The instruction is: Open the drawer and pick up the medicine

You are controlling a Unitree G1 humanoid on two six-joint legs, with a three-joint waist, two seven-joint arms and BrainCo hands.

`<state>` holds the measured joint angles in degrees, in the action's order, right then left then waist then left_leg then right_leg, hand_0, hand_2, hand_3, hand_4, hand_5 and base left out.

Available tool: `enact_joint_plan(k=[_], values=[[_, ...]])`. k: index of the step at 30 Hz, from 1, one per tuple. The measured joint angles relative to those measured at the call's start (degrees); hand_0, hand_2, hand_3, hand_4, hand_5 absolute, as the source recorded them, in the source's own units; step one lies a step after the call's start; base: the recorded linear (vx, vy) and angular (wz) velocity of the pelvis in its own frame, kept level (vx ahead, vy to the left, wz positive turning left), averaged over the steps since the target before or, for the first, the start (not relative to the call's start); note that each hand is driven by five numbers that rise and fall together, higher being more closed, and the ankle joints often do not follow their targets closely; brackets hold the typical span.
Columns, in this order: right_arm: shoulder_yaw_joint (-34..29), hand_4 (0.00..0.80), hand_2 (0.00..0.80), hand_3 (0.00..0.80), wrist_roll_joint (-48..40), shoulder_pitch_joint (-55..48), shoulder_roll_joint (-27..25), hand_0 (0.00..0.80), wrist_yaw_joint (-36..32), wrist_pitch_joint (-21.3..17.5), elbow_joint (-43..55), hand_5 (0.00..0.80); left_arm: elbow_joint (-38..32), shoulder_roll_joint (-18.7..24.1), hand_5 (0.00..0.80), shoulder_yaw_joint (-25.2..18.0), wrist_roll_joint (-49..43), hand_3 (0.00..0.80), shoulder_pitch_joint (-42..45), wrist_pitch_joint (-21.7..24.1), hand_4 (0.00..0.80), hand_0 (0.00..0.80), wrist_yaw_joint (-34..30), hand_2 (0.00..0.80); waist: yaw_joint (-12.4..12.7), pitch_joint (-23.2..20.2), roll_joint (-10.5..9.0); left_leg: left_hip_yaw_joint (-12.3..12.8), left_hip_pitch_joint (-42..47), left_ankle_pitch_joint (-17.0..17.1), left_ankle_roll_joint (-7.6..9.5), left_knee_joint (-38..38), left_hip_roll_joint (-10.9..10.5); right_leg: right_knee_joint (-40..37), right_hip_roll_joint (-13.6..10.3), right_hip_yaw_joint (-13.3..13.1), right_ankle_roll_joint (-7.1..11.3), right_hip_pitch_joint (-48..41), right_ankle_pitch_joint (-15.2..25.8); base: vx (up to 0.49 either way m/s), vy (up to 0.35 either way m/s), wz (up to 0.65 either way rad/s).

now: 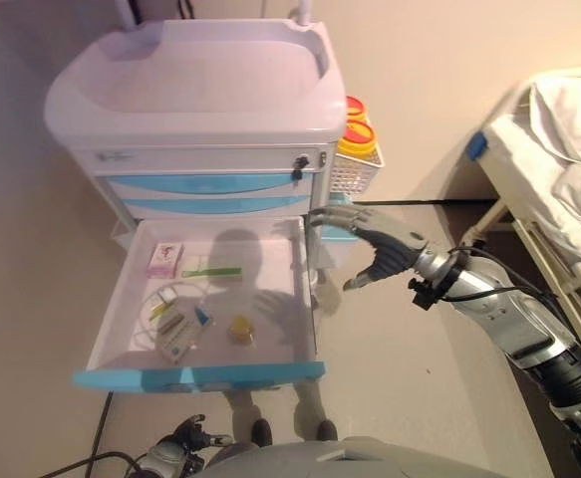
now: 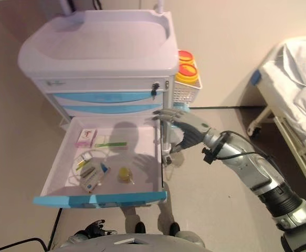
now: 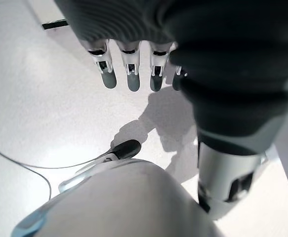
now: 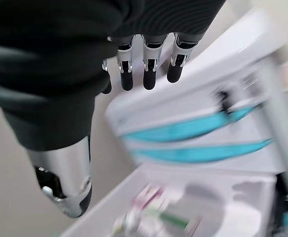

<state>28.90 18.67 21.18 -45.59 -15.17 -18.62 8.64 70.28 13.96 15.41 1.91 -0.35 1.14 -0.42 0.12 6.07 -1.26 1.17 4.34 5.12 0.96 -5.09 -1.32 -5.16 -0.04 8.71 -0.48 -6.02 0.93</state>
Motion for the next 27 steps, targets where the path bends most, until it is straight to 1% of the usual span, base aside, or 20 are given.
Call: enact_joint_plan(k=[3,4,5,6,7,10,12,13,14,15,17,19,21,23,27], values=[[4.2,0.0,0.0,0.0,4.3,1.8,2.8,0.0,-0.2,0.9,-8.3,0.0,-0.5,0.0,0.0,0.0,0.9,0.0,-0.3,0.1,0.0,0.0,0.0,0.0,2.8,0.1,-0.25,-2.2,-0.7,0.5,-0.38,0.0,0.0,-0.1,0.1,1.8,-0.1,-0.3,-0.1,-0.031,-0.044,0.43],[5.7,0.0,0.0,0.0,5.9,2.6,3.9,0.0,0.1,1.3,-11.8,0.0,-0.8,0.0,0.0,0.0,1.4,0.0,-0.3,0.1,0.0,0.0,0.1,0.0,3.5,0.2,-0.34,-3.1,-1.1,0.8,-0.44,0.0,-0.1,-0.1,0.2,2.2,-0.07,-0.2,-0.1,-0.039,-0.047,0.44],[7.5,0.0,0.0,0.0,8.4,3.3,4.6,0.0,0.6,1.4,-15.2,0.0,-1.0,0.0,0.0,0.0,1.9,0.0,-0.3,0.1,0.0,0.0,0.1,0.0,4.4,0.5,-0.38,-4.0,-1.4,1.1,-0.53,0.0,-0.1,-0.1,0.2,3.1,-0.1,-0.3,-0.2,-0.06,-0.056,0.45],[8.7,0.0,0.0,0.0,10.4,3.6,4.6,0.0,0.9,1.4,-17.3,0.0,-1.3,0.0,0.0,0.0,2.6,0.0,-0.4,0.1,0.0,0.0,0.1,0.0,4.9,0.7,-0.5,-4.6,-1.7,1.3,-0.67,0.0,-0.2,-0.1,0.2,3.5,-0.22,-0.2,-0.3,-0.058,-0.046,0.44],[9.3,0.0,0.0,0.0,12.0,3.7,4.7,0.0,1.1,1.4,-18.6,0.0,-1.6,0.0,0.0,0.0,2.8,0.0,-0.5,0.1,0.0,0.0,0.1,0.0,5.8,1.3,-0.45,-5.5,-2.0,1.6,-0.82,0.0,-0.2,-0.1,0.2,4.2,-0.25,-0.3,-0.4,-0.061,-0.049,0.42],[10.4,0.0,0.0,0.0,15.3,4.4,6.8,0.0,3.5,1.4,-23.6,0.0,-1.5,0.0,0.0,-0.2,3.2,0.0,-0.8,0.0,0.0,0.0,0.1,0.0,7.3,2.9,-0.43,-7.0,-2.7,1.9,-1.42,0.0,-0.2,-0.1,0.4,6.0,-0.23,-0.2,-0.4,-0.035,-0.039,0.29],[11.0,0.0,0.0,0.0,16.5,4.5,7.8,0.0,4.5,1.4,-26.1,0.0,-1.5,0.0,0.0,-0.8,3.2,0.0,-0.5,-0.2,0.0,0.0,0.2,0.0,8.3,3.5,-0.34,-7.7,-3.3,2.2,-1.8,0.0,-0.2,-0.1,0.4,6.8,-0.29,-0.3,-0.5,-0.047,-0.035,0.29],[11.1,0.0,0.0,0.0,16.9,4.5,8.7,0.0,5.1,1.6,-27.5,0.0,-1.5,0.1,0.0,-1.3,3.2,0.0,-0.3,-0.3,0.0,0.0,0.3,0.0,8.4,3.5,-0.36,-8.2,-3.7,2.4,-1.98,0.0,-0.2,-0.1,0.4,7.6,-0.36,-0.2,-0.5,-0.061,-0.039,0.35],[11.5,0.0,0.0,0.0,17.2,4.5,9.1,0.0,5.4,2.0,-28.2,0.0,-1.5,0.1,0.0,-1.6,3.2,0.0,-0.3,-0.6,0.0,0.0,0.3,0.0,8.2,3.6,-0.45,-8.1,-4.0,2.6,-2.06,0.0,-0.1,-0.1,0.3,8.2,-0.58,0.0,-0.7,-0.057,-0.025,0.4],[12.0,0.0,0.0,0.0,17.5,4.8,10.0,0.0,5.8,2.2,-29.0,0.0,-1.5,0.2,0.0,-1.7,3.1,0.0,0.0,-0.8,0.0,0.0,0.4,0.0,9.2,3.8,-0.08,-8.3,-4.7,3.0,-1.94,0.0,-0.1,-0.1,0.4,9.1,-0.59,0.0,-0.7,-0.075,-0.033,0.35],[12.6,0.0,0.0,0.0,18.4,5.8,11.7,0.0,6.3,2.8,-33.4,0.0,-1.5,0.4,0.0,-1.9,3.1,0.0,0.1,-1.0,0.0,0.0,0.8,0.0,9.9,4.0,-0.16,-9.1,-5.1,3.3,-1.89,0.0,0.0,-0.1,0.5,9.7,-0.76,0.2,-0.8,-0.038,-0.015,0.28],[12.6,0.0,0.0,0.0,19.7,5.9,12.9,0.0,6.5,3.7,-34.5,0.0,-1.5,0.4,0.0,-1.9,3.1,0.0,0.2,-1.0,0.0,0.0,1.2,0.0,10.7,4.3,0.22,-9.5,-6.0,3.6,-2.16,0.0,0.0,-0.1,0.6,11.0,-0.9,0.8,-0.9,-0.026,-0.018,0.3],[13.4,0.0,0.0,0.0,20.3,6.7,14.5,0.0,7.5,4.0,-37.3,0.0,-1.3,0.4,0.0,-2.0,3.1,0.0,0.7,-1.1,0.0,0.0,1.2,0.0,11.5,4.6,0.4,-9.8,-6.1,3.8,-2.14,0.0,0.0,-0.1,0.6,11.4,-0.99,0.8,-0.9,-0.03,-0.019,0.18],[14.3,0.0,0.0,0.0,21.6,7.3,16.3,0.0,8.9,4.9,-40.6,0.0,-1.3,0.5,0.0,-2.0,3.1,0.0,1.2,-1.0,0.0,0.0,1.2,0.0,12.2,4.6,0.4,-10.7,-6.3,4.0,-2.14,0.0,-0.1,-0.1,0.6,12.3,-1.19,0.6,-1.1,-0.021,-0.018,0.21],[14.7,0.0,0.0,0.0,23.7,8.0,19.3,0.0,13.5,7.4,-45.6,0.0,-1.4,0.5,0.0,-1.9,3.0,0.0,1.4,-0.9,0.0,0.0,1.2,0.0,12.7,4.6,0.37,-11.9,-6.7,4.2,-2.44,0.1,-0.2,-0.1,0.7,12.4,-1.2,0.7,-1.4,-0.005,-0.006,0.16]])
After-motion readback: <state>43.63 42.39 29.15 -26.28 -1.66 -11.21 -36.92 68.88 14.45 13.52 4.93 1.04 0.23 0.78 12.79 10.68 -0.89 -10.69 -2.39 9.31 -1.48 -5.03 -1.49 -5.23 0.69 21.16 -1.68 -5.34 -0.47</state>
